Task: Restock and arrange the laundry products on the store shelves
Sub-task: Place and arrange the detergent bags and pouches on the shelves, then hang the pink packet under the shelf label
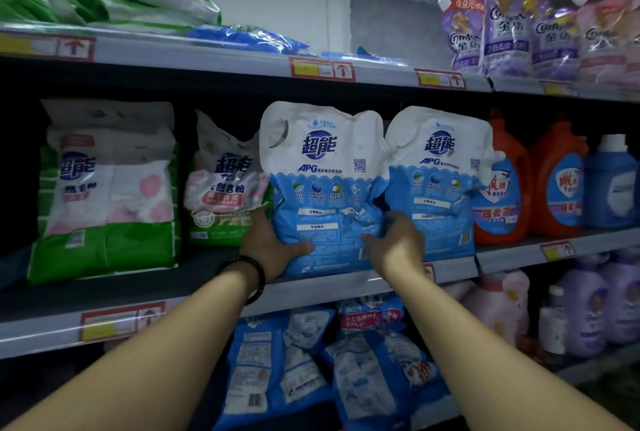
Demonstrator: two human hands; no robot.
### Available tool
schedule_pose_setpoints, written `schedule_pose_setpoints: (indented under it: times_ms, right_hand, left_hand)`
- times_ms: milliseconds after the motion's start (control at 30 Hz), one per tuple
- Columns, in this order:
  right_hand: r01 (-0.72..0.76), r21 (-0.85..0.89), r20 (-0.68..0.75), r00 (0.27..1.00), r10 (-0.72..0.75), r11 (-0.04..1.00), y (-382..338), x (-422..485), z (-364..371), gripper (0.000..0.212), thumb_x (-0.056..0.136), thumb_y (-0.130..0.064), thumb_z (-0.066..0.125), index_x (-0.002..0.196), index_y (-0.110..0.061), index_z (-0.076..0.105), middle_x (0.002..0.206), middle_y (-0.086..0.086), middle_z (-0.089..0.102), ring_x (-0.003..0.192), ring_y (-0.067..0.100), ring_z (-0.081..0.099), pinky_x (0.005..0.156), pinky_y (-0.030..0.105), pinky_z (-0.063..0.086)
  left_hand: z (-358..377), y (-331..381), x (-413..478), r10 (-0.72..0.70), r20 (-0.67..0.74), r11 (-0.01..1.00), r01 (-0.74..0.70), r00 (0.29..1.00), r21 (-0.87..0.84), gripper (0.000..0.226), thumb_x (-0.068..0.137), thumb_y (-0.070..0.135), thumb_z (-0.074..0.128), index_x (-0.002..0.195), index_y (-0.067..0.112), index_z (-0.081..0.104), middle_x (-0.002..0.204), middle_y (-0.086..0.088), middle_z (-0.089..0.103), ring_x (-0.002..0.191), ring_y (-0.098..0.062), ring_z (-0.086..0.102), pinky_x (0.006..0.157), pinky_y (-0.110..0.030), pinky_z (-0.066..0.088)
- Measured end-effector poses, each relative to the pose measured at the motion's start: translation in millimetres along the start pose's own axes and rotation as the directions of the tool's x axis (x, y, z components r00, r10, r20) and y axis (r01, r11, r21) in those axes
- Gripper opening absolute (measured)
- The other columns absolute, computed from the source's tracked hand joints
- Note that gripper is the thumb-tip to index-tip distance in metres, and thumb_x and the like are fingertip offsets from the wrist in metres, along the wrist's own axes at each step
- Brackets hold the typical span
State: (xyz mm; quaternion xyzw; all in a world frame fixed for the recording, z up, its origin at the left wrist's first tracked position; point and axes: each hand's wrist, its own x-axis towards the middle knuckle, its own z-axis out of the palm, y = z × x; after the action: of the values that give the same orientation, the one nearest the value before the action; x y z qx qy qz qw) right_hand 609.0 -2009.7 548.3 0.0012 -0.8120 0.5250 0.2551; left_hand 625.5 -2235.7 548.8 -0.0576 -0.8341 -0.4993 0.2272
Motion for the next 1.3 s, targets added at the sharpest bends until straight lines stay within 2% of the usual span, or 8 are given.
schedule_pose_setpoints:
  times_ms: [167,333,533,800,967,1067,1233,1300]
  right_hand:
    - [0.174,-0.018,-0.015,0.985,-0.174,0.985,6.1,-62.2,-4.6,0.028,0.088,-0.023,0.079,0.112,-0.019,0.065,0.098,-0.004,0.07,0.092,0.018,0.067,0.081,0.032,0.054]
    - [0.155,0.042,0.248,0.955,-0.161,0.987,36.3,-138.1,26.8,0.018,0.086,-0.018,0.079,0.086,-0.028,0.065,0.075,-0.01,0.07,0.069,0.005,0.066,0.065,0.025,0.048]
    - [0.128,-0.024,0.524,0.846,-0.097,0.991,92.3,-239.8,90.6,0.011,0.089,-0.013,0.078,0.09,-0.02,0.07,0.068,-0.016,0.062,0.061,-0.015,0.059,0.06,0.005,0.041]
    - [0.027,-0.165,0.742,0.662,0.106,0.986,207.2,-388.5,160.2,0.009,0.088,-0.02,0.077,0.082,-0.02,0.071,0.078,-0.008,0.069,0.07,-0.002,0.061,0.063,0.008,0.042]
    - [-0.096,-0.329,0.813,0.477,0.333,0.94,273.8,-461.2,183.0,0.012,0.095,-0.027,0.071,0.095,-0.016,0.076,0.096,0.0,0.074,0.088,0.015,0.071,0.071,0.027,0.054]
    - [-0.167,-0.424,0.794,0.405,0.454,0.89,308.8,-486.1,177.1,0.018,0.097,-0.03,0.071,0.095,-0.012,0.076,0.095,0.007,0.075,0.088,0.026,0.072,0.078,0.043,0.059]
    - [-0.242,-0.461,0.79,0.327,0.519,0.854,344.4,-492.8,177.8,0.026,0.094,-0.04,0.079,0.112,-0.022,0.077,0.101,-0.009,0.07,0.095,0.01,0.067,0.077,0.015,0.055]
    - [-0.187,-0.463,0.798,0.336,0.5,0.866,351.8,-486.9,189.7,0.031,0.095,-0.044,0.075,0.121,-0.026,0.072,0.11,-0.006,0.072,0.099,0.012,0.068,0.087,0.032,0.061]
  left_hand:
    - [-0.9,1.7,-61.3,0.243,-0.255,0.957,-0.189,0.936,0.22,0.051,0.09,0.015,0.075,0.135,0.017,0.052,0.131,0.003,0.057,0.119,-0.015,0.054,0.099,-0.03,0.045]
    - [-13.2,-43.5,-161.8,0.347,0.001,0.847,-0.315,0.938,0.428,0.031,0.093,0.022,0.07,0.12,0.03,0.058,0.115,0.017,0.055,0.106,-0.004,0.052,0.09,-0.022,0.042]
    - [-29.4,-146.1,-269.5,0.002,0.198,0.874,-0.098,0.98,0.476,0.021,0.087,0.028,0.068,0.107,0.034,0.062,0.099,0.017,0.069,0.086,-0.003,0.066,0.079,-0.029,0.055]
    - [-26.6,-276.0,-403.7,-0.337,0.238,0.895,0.233,0.911,0.38,0.02,0.091,0.013,0.07,0.103,0.028,0.068,0.087,0.018,0.069,0.08,0.001,0.07,0.075,-0.023,0.057]
    - [-20.3,-327.7,-462.5,-0.556,0.303,0.811,0.426,0.774,0.401,0.037,0.085,0.057,0.058,0.108,0.031,0.068,0.096,0.014,0.071,0.09,-0.007,0.071,0.083,-0.033,0.059]
    - [-27.2,-359.6,-481.5,-0.679,0.27,0.707,0.508,0.683,0.492,0.019,0.103,0.03,0.06,0.12,0.024,0.067,0.115,-0.002,0.072,0.101,-0.02,0.068,0.084,-0.033,0.052]
    - [-21.3,-389.5,-476.6,-0.758,0.27,0.641,0.6,0.594,0.478,0.029,0.106,0.032,0.056,0.132,0.019,0.061,0.126,-0.005,0.067,0.112,-0.025,0.064,0.09,-0.03,0.048]
    - [-15.0,-396.4,-478.3,-0.771,0.315,0.629,0.582,0.553,0.516,0.028,0.106,0.031,0.056,0.132,0.02,0.059,0.129,-0.007,0.066,0.112,-0.026,0.064,0.091,-0.033,0.051]
